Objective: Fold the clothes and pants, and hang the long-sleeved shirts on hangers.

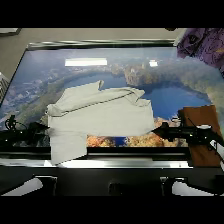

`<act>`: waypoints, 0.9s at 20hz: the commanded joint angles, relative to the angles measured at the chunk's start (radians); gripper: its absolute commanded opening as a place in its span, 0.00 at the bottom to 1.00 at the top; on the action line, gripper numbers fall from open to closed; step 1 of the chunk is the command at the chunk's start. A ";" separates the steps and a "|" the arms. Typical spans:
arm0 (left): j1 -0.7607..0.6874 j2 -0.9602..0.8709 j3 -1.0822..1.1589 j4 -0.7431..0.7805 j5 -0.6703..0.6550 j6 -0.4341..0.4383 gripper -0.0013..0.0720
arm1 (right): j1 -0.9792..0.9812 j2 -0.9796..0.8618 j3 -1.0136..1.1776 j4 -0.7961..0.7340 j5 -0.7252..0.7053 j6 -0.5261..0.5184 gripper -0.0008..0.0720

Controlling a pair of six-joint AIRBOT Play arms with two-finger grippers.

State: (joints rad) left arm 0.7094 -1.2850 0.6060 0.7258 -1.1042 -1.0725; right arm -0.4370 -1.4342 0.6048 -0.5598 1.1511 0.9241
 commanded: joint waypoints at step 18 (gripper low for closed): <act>-0.303 -0.055 0.803 -0.006 -0.078 -0.192 0.04 | 0.422 0.233 0.600 -0.313 -0.250 0.402 0.05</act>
State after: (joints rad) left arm 0.4507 -1.3502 1.1206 0.6765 -1.1530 -1.1599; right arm -0.1310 -1.2148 0.9577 -0.6956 1.0164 1.1591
